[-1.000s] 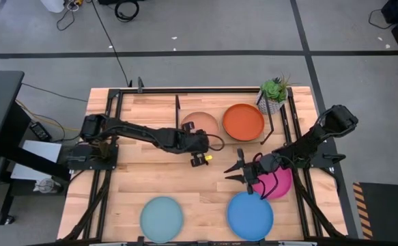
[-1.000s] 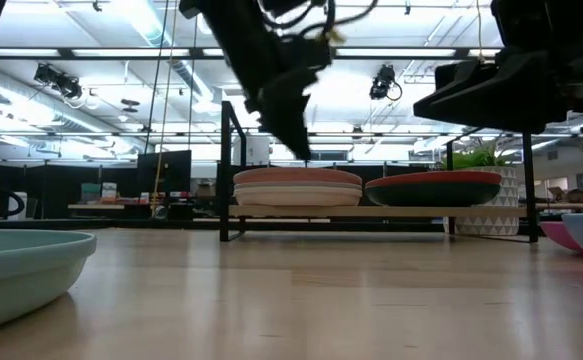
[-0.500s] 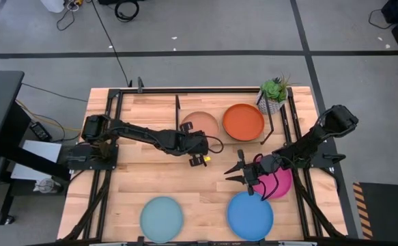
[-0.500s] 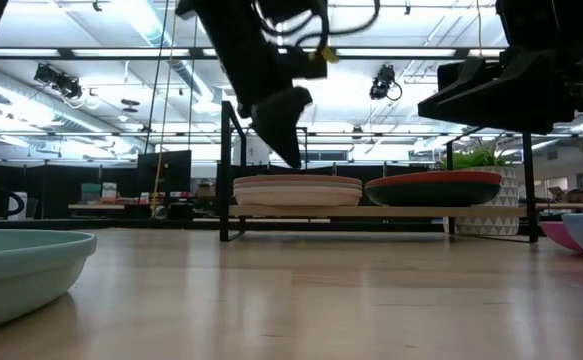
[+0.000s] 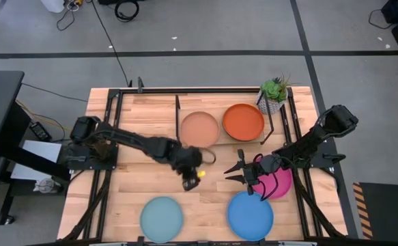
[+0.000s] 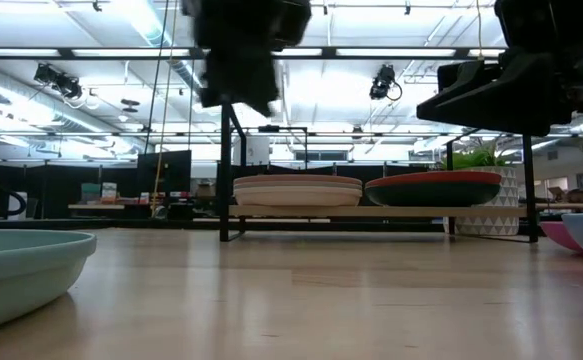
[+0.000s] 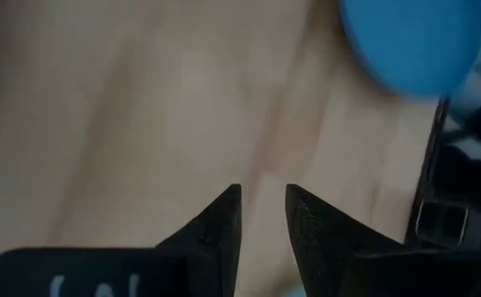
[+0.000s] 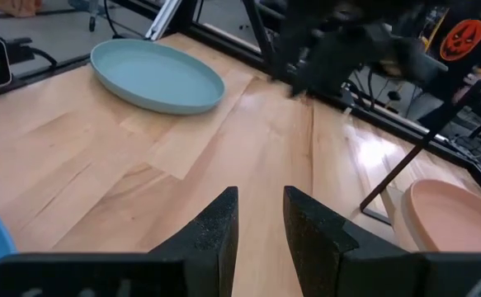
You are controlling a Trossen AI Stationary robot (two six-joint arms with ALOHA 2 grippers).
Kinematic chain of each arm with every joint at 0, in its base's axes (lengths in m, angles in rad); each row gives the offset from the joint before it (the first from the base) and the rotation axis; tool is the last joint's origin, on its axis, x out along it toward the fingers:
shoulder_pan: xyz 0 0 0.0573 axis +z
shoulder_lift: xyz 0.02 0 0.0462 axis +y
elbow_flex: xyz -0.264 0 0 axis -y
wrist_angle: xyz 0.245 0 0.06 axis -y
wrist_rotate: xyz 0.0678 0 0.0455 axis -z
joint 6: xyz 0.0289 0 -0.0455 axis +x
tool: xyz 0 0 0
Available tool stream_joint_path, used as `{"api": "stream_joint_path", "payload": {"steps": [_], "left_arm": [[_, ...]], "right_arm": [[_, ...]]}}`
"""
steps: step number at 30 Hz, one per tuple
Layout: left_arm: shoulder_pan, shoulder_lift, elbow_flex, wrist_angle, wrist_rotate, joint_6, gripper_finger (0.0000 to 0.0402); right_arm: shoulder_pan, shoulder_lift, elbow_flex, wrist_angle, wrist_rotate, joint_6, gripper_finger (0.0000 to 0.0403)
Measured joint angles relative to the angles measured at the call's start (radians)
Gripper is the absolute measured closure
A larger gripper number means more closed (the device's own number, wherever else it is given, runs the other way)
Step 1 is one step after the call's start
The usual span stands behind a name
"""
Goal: Place and stack plates onto a shelf
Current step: Stack the light blue plate on top of the brown plate on the shelf
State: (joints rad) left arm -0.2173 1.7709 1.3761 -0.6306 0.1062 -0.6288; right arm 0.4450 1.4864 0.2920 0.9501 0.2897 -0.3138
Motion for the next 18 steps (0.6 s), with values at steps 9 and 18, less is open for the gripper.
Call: {"api": "stream_joint_path", "payload": {"steps": [9,18], "left_arm": [[-0.193,0.022,-0.009,-0.151,-0.001,-0.203,0.0299],[-0.34,0.099,-0.009,-0.214,-0.171,-0.143,0.0299]], "right_arm": [[0.0,0.0,0.0,0.006,0.0,0.001,0.0298],[0.0,0.0,0.0,0.009,-0.002,0.0,0.0298]]}}
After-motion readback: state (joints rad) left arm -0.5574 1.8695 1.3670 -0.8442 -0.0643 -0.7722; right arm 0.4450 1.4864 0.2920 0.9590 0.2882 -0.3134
